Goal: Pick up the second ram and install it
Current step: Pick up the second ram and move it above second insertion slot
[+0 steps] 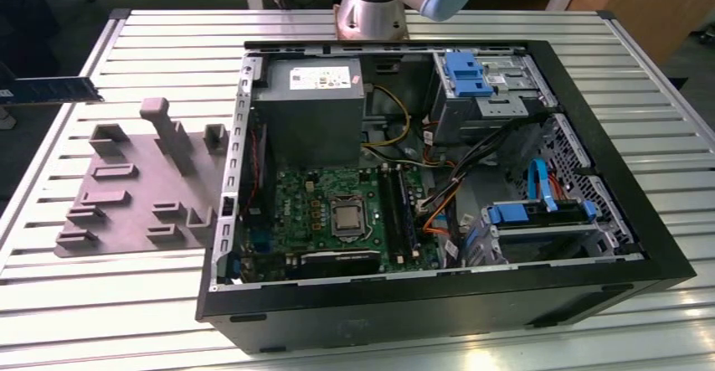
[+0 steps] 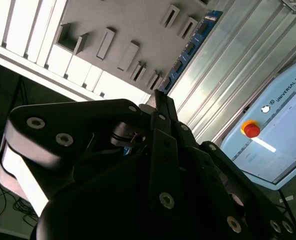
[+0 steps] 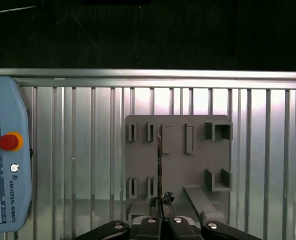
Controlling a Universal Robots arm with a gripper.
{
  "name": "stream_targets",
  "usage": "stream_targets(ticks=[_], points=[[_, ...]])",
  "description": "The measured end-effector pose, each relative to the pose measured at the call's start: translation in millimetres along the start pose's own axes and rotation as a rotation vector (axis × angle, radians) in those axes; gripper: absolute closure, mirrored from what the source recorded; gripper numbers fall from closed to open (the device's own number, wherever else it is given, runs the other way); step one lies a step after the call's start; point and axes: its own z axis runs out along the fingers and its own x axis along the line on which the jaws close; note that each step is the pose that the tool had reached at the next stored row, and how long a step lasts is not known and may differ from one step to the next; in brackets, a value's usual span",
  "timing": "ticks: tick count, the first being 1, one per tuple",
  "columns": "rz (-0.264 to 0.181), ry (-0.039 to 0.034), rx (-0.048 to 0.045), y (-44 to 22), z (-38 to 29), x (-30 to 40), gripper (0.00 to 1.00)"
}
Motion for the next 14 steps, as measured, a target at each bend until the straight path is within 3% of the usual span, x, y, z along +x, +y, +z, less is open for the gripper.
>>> stream_targets(ticks=[10,14], points=[[0.0,0.0001,0.0018,-0.3,-11.7,-0.4,0.89],[0.0,-0.0001,0.0022,-0.3,-12.7,-0.5,0.89]])
